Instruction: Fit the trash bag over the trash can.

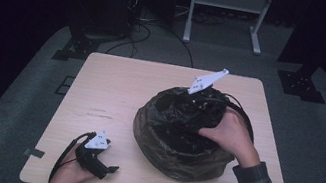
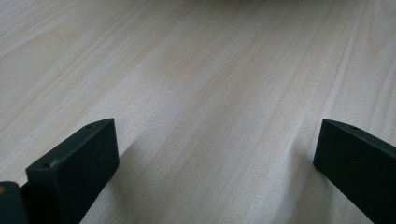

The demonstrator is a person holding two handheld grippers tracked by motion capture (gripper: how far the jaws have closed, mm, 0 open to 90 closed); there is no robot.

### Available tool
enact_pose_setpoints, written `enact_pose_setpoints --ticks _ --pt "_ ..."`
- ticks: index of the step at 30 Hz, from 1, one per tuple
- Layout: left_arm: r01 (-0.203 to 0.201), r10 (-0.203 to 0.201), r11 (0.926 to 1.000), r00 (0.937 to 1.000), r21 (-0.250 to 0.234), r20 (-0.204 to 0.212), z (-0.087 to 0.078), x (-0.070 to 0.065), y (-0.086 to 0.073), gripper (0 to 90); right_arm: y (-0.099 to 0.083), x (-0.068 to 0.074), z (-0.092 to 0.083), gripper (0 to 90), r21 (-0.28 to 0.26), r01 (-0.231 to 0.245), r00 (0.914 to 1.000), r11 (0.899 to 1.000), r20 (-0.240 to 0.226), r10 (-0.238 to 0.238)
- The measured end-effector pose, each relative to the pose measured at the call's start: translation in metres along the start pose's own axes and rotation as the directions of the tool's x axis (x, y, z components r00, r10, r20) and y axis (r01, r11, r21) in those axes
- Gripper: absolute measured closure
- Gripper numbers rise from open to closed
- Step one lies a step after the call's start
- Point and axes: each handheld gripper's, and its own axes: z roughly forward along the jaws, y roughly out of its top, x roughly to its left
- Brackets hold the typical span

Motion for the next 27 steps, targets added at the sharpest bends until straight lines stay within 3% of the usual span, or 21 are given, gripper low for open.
enact_pose_setpoints --ticks 5,15,23,27 --pt "0.0 0.0 1.0 1.0 0.0 0.0 0.0 0.0 0.0 0.0 0.011 0.0 0.024 10.0 0.018 -0.006 0.9995 1.0 -0.031 0.006" --pt "0.001 -0.001 1.0 1.0 -0.002 0.001 0.0 0.0 0.0 0.0 0.025 0.003 0.071 10.0 0.167 0.036 0.9979 0.985 -0.059 -0.027" --pt "-0.002 0.002 1.0 1.0 0.0 0.002 0.0 0.0 0.0 0.0 0.026 0.003 0.087 10.0 0.268 0.025 0.9969 0.963 -0.079 -0.004" --pt "-0.001 0.001 1.0 1.0 -0.002 0.002 0.0 0.0 0.0 0.0 0.027 0.004 0.081 10.0 0.228 0.03 0.9968 0.973 -0.079 -0.012"
